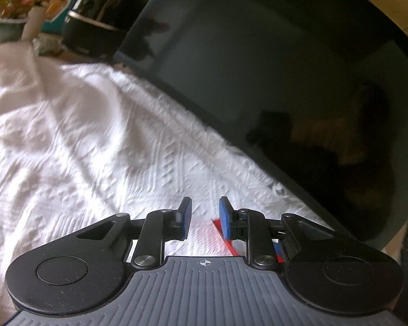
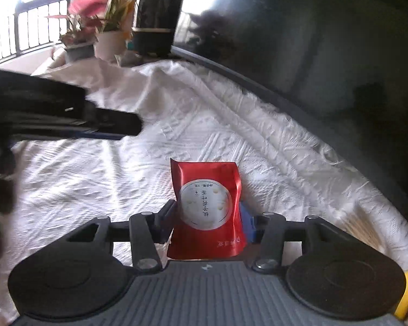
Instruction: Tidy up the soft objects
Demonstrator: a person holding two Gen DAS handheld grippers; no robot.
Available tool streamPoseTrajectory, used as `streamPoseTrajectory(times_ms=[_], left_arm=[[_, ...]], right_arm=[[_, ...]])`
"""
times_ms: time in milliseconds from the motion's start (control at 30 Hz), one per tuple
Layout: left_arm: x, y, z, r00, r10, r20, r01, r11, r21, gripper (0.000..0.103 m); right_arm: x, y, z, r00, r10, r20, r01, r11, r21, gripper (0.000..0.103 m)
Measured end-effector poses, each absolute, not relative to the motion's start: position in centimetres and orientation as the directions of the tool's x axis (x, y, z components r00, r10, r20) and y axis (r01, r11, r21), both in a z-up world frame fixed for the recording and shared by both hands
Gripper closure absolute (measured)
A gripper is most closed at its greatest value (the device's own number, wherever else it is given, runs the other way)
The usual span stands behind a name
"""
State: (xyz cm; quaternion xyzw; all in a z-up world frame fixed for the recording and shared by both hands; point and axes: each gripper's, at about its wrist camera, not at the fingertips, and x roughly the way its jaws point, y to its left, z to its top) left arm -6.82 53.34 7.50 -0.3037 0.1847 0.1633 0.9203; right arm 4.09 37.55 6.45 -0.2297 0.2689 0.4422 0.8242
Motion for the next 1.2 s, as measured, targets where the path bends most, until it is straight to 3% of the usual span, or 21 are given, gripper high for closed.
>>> streamPoseTrajectory(times_ms=[167, 367, 600, 700, 767, 1033, 1067, 1133, 1200], left_arm=[[-4.5, 51.0, 9.6, 0.9, 0.131, -0.417, -0.331, 0.827, -0.455, 0.079], [5.2, 44.4, 11.4, 0.852, -0.147, -0.503, -0.066, 0.922, -0.381, 0.077], [16.2, 43.6, 9.5, 0.741, -0.047, -0.67, -0.26, 0.9, -0.35, 0.074], [18.3, 42.8, 7.6, 0.693, -0.096, -0.715, -0.243, 0.902, -0.356, 0.072], [18.9, 42.4, 6.9, 0.686, -0.143, -0.714, -0.214, 0.898, -0.385, 0.064], [14.8, 39.2, 8.1, 0.603, -0.357, -0.713, 0.058, 0.912, -0.407, 0.062], [14.0, 38.8, 8.2, 0.598, -0.369, -0.712, 0.077, 0.91, -0.407, 0.064], [11.6, 38.3, 8.6, 0.591, -0.399, -0.701, 0.1, 0.899, -0.427, 0.078], [9.2, 37.9, 8.7, 0.583, -0.42, -0.696, 0.116, 0.891, -0.44, 0.081]], right_arm=[[1.8, 31.2, 9.4, 0.498, 0.623, -0.603, -0.825, 0.555, -0.108, 0.056], [-3.9, 19.8, 10.5, 0.589, 0.554, -0.588, -0.754, 0.639, -0.153, 0.056], [-6.9, 10.9, 10.0, 0.669, 0.42, -0.614, -0.626, 0.763, -0.161, 0.056], [-6.8, 8.2, 10.0, 0.689, 0.365, -0.626, -0.557, 0.82, -0.135, 0.056], [-6.5, 6.6, 10.0, 0.706, 0.333, -0.625, -0.512, 0.85, -0.124, 0.056], [-4.4, 1.6, 8.7, 0.746, 0.223, -0.628, -0.355, 0.931, -0.09, 0.055], [-4.2, 1.4, 8.4, 0.746, 0.213, -0.631, -0.342, 0.935, -0.089, 0.055], [-4.0, 1.2, 8.2, 0.751, 0.2, -0.629, -0.328, 0.94, -0.094, 0.055], [-4.0, 0.9, 7.9, 0.759, 0.186, -0.624, -0.316, 0.943, -0.104, 0.055]])
